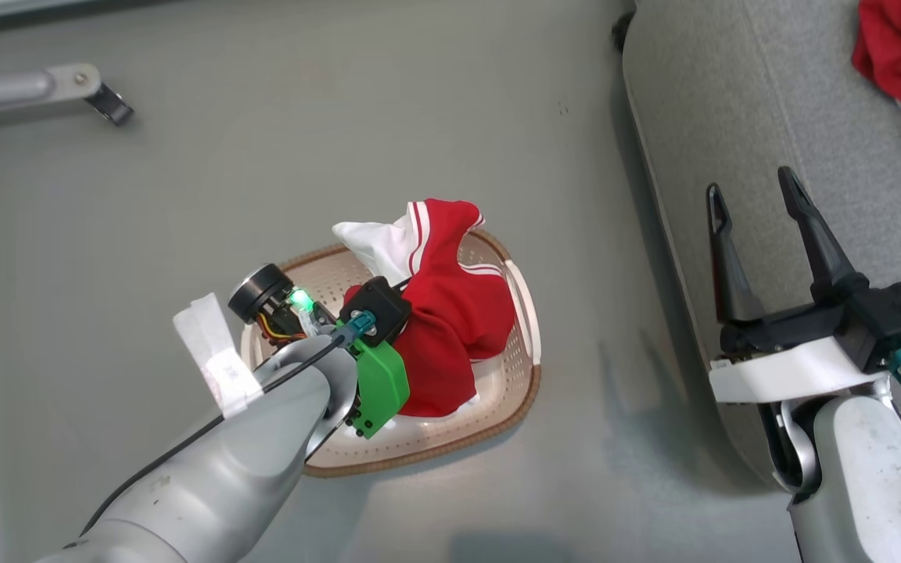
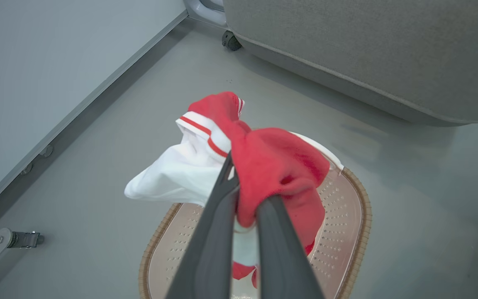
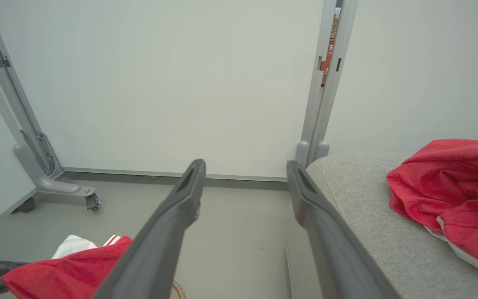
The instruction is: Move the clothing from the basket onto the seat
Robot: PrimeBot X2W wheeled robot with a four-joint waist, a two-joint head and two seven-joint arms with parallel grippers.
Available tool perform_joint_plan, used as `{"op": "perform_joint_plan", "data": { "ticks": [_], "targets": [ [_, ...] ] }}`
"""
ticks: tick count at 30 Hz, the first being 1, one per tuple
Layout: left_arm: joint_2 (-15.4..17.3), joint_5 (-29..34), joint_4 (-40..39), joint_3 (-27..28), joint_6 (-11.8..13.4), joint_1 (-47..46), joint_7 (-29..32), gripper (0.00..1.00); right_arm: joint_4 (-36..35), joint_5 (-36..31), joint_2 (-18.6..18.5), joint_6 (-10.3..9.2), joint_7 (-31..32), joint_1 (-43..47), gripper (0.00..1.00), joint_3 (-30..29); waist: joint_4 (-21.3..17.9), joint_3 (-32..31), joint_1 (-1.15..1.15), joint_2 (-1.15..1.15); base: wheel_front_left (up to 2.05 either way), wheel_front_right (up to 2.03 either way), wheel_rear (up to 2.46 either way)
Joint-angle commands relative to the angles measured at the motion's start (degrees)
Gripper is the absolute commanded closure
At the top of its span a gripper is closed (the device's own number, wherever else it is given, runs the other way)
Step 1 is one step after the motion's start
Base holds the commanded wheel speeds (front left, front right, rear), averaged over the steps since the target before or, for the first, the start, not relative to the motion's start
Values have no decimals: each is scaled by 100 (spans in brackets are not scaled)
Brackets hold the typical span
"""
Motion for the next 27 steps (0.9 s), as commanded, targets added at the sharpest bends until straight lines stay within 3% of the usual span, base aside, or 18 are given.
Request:
{"op": "perform_joint_plan", "data": {
  "ticks": [1,13,27],
  "targets": [
    [59,-13,-168,125,41,154,-32,100,29,-22,-18,-4,-11,147,0,-24,254,-552,0,0,0,0,0],
    [246,171,-1493,1107,141,556,-27,100,128,47,-18,-5,-11,499,0,0,337,-1243,0,0,0,0,0],
    [-107,247,-2431,1702,269,337,-27,100,162,230,-18,-5,-11,725,0,51,377,-1659,0,0,0,0,0]
  ]
}}
